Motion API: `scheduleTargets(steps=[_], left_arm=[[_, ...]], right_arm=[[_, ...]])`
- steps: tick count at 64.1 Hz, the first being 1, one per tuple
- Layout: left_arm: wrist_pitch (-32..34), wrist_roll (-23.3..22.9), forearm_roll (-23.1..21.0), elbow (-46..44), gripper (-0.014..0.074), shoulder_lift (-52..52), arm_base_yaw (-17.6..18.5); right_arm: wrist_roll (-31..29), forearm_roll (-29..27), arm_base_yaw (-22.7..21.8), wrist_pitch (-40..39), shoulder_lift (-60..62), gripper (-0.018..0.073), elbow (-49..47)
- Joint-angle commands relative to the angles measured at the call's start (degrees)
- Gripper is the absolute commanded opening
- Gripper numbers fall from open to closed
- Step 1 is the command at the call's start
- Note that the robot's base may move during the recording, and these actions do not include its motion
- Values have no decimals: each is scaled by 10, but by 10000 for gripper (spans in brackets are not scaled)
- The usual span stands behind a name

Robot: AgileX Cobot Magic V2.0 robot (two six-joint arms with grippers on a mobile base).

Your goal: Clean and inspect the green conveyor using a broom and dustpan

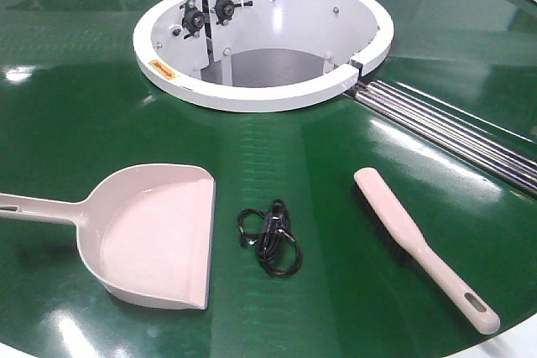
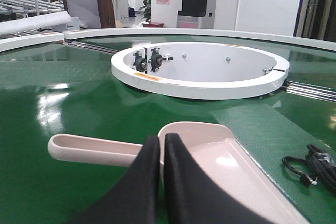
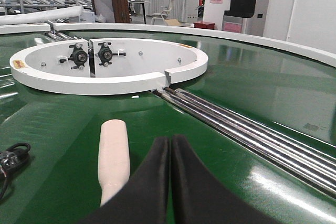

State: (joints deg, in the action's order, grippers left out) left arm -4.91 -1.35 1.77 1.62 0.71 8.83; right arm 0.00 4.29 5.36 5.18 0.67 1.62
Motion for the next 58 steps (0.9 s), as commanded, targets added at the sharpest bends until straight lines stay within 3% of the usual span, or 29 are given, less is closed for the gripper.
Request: scheduleTargets(steps=[1, 58], left_arm=[[40, -5, -1, 6, -6, 8, -1], [40, -5, -1, 6, -6, 8, -1]], right_arm=[[0, 1, 1, -40, 7, -9, 2], [0, 1, 1, -40, 6, -9, 2]])
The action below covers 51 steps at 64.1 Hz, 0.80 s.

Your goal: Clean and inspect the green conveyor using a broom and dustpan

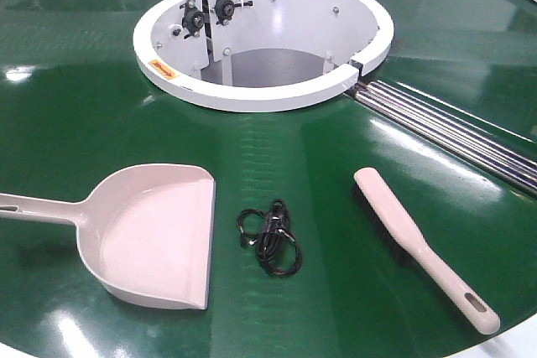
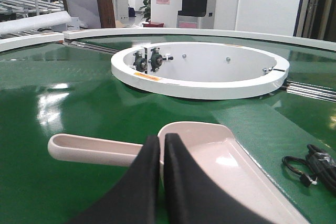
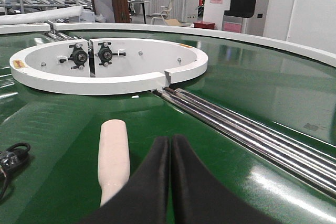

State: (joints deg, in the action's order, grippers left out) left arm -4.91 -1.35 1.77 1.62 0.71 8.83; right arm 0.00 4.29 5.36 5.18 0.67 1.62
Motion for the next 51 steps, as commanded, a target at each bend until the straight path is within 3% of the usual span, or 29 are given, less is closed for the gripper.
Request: scheduleTargets(steps=[1, 14, 20, 28, 38, 51], left_arm=[[40, -5, -1, 6, -6, 8, -1], [49, -3, -1, 6, -6, 8, -1], [114, 9, 7, 0, -6, 8, -1], [123, -1, -32, -48, -6, 5, -1], [46, 0, -31, -147, -6, -54, -1], [-167, -9, -31, -288, -6, -198, -1]], right_arm=[[0, 1, 1, -40, 6, -9, 2], [0, 1, 1, -40, 6, -9, 2], [0, 1, 1, -40, 6, -9, 2], [0, 1, 1, -40, 6, -9, 2], [0, 1, 1, -40, 6, -9, 2], [0, 1, 1, -40, 6, -9, 2]])
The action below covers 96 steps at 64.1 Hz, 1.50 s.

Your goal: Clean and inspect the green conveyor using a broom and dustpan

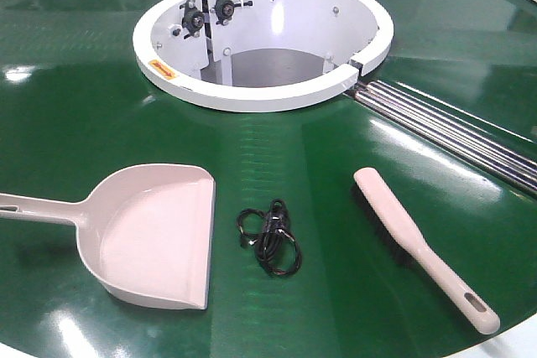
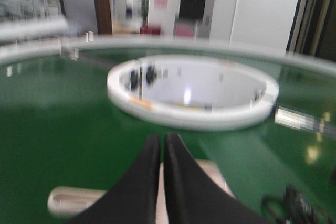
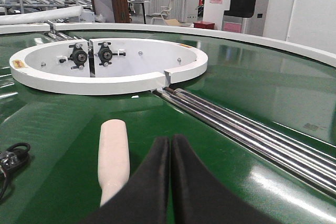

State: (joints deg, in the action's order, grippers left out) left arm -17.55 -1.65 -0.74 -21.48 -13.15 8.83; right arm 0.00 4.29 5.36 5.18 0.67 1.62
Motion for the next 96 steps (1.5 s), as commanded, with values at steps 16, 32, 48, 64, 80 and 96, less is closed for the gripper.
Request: scheduleTargets(steps=[16, 32, 48, 64, 80, 96], left_arm=[[-58, -6, -6, -76, -6, -151, -1], [-54, -6, -5, -77, 64, -178, -1], [-39, -6, -4, -78, 377, -186, -1], [-41, -7, -7, -77, 526, -186, -1], [-79, -1, -17, -122, 523, -201, -1], [-349, 209, 66, -335, 523, -346, -1]], right_arm=[[0, 1, 1, -40, 6, -9, 2], [0, 1, 1, -40, 6, -9, 2], [0, 1, 1, -40, 6, -9, 2], [0, 1, 1, -40, 6, -9, 2], [0, 1, 1, -40, 6, -9, 2], [0, 1, 1, -40, 7, -9, 2]])
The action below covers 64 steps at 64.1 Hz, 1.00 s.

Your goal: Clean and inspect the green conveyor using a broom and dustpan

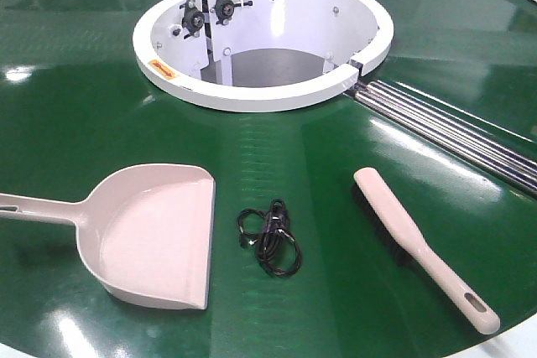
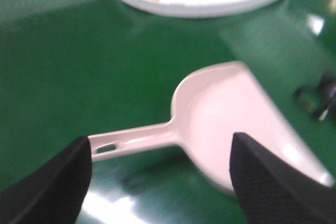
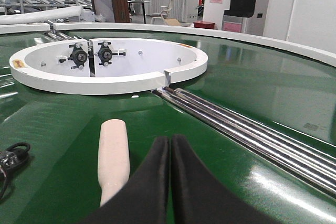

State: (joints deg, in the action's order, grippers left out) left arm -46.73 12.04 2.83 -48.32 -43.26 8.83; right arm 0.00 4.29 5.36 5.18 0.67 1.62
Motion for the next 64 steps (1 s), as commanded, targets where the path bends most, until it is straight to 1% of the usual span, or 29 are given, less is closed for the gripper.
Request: scheduleTargets(steps=[1, 4, 8, 11, 14, 21, 25, 29, 33, 37, 41, 43, 52, 64], left_arm=[[-75, 89, 36, -80, 523, -61, -1], [-110, 135, 44, -113, 523, -99, -1], [-123, 180, 48, -143, 523, -137, -1], [-113, 214, 48, -164, 523, -167, -1], [-93, 238, 41, -180, 523, -190, -1], [-52, 302, 10, -207, 523, -244, -1], [-51, 340, 1, -215, 523, -273, -1], [-60, 372, 3, -217, 523, -300, -1], [-80, 395, 6, -217, 523, -323, -1], [-116, 417, 26, -221, 524, -350, 0], [-134, 431, 47, -222, 524, -370, 0], [-136, 438, 49, -222, 524, -376, 0], [-133, 509, 49, -222, 524, -408, 0], [-130, 556, 49, -222, 524, -438, 0]], right_arm=[[0, 1, 1, -40, 7, -9, 2], [0, 1, 1, -40, 7, -9, 2], [0, 1, 1, -40, 7, -9, 2], [0, 1, 1, -40, 7, -9, 2], [0, 1, 1, -40, 7, -9, 2], [0, 1, 1, -40, 7, -9, 2], [0, 1, 1, -40, 7, -9, 2], [0, 1, 1, -40, 7, -9, 2], [0, 1, 1, -40, 7, -9, 2], [0, 1, 1, -40, 7, -9, 2], [0, 1, 1, -40, 7, -9, 2], [0, 1, 1, -40, 7, -9, 2], [0, 1, 1, -40, 7, -9, 2], [0, 1, 1, -40, 7, -9, 2]])
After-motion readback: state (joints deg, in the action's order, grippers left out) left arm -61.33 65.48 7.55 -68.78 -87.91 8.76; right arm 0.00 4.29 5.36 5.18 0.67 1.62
